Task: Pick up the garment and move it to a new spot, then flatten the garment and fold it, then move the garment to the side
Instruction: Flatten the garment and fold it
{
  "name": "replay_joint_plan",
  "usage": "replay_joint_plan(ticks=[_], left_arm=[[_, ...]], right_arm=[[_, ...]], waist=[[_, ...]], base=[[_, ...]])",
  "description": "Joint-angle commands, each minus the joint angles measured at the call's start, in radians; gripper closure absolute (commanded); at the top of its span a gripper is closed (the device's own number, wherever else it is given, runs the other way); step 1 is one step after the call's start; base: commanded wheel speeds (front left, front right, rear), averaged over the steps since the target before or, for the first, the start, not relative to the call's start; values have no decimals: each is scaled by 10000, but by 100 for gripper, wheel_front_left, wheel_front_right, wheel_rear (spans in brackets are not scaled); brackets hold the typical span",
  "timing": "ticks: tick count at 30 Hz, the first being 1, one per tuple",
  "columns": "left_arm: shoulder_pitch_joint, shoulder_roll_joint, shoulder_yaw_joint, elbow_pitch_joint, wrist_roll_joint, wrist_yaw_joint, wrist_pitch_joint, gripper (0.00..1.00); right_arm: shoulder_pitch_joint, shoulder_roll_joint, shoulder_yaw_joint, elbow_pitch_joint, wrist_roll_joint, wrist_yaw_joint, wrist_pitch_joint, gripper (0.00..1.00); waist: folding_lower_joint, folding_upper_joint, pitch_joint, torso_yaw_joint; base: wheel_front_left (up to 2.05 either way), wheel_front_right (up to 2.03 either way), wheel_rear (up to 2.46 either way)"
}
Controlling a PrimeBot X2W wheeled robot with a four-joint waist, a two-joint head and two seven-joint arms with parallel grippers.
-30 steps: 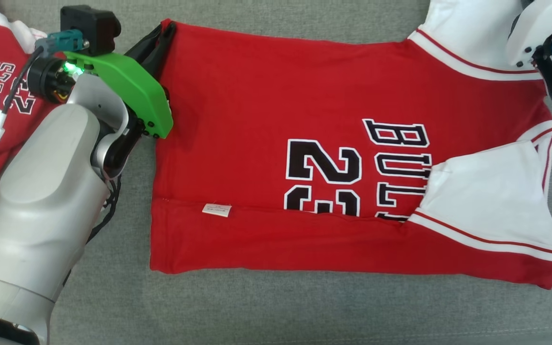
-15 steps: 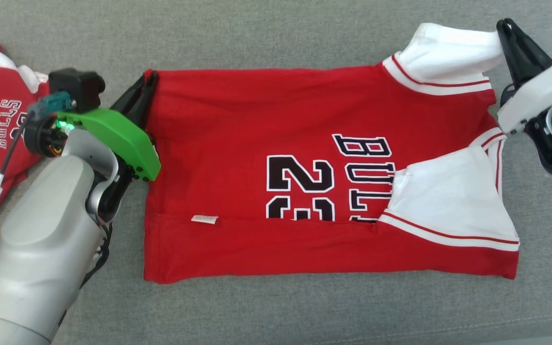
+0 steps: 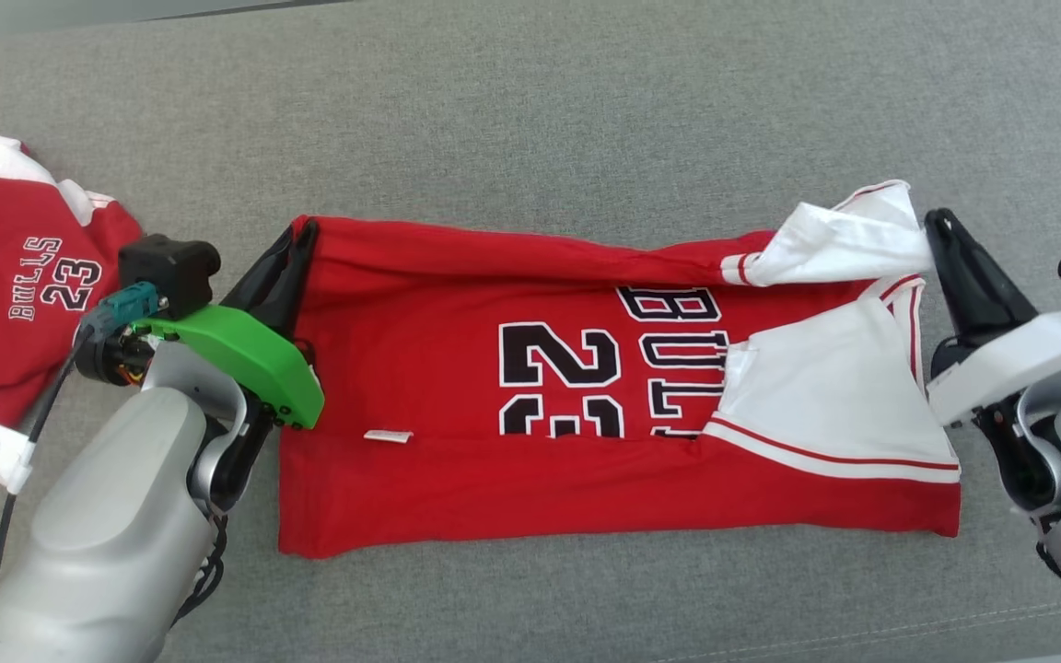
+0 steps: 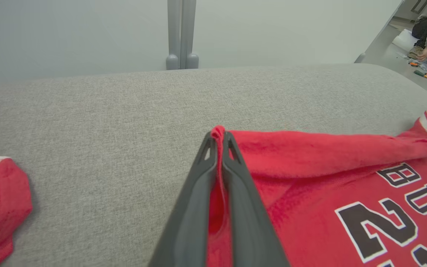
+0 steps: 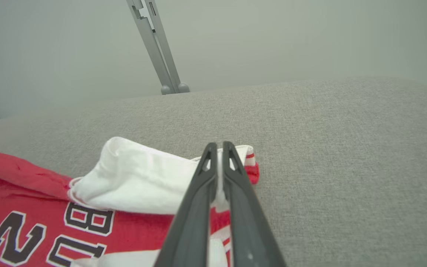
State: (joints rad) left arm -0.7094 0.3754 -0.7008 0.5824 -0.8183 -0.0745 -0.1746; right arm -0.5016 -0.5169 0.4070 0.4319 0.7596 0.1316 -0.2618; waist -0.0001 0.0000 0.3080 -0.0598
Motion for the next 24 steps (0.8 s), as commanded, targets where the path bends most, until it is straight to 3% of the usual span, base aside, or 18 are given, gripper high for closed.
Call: replay_joint_plan(ticks=[1,21,22,23,24], left_arm=[[239,63,9,-54,-30,65,-111,100],[2129,-109,591,-1028,209,522,-906,100],[2202,-136,654,-1057,218,561,-914,96],[2261,-160,740,-1124,271,601,-922,21],[2332,-202,822,-1219,363,667,-920,0]], right_arm=[[365,85,-234,-197,-106,-18,-42,100],[3963,1518,-2608,-2526,-880,-17,693,100],[4005,1570,-2670,-2596,-928,-17,730,100],[4050,1636,-2776,-2652,-993,-17,752,70],[4129,1682,-2874,-2680,-1048,-17,785,0]], waist=[[1,0,-57,51],[1,0,-478,184],[1,0,-477,190],[1,0,-476,199],[1,0,-477,210]], base=[[0,0,0],[0,0,0],[0,0,0],[0,0,0],[0,0,0]])
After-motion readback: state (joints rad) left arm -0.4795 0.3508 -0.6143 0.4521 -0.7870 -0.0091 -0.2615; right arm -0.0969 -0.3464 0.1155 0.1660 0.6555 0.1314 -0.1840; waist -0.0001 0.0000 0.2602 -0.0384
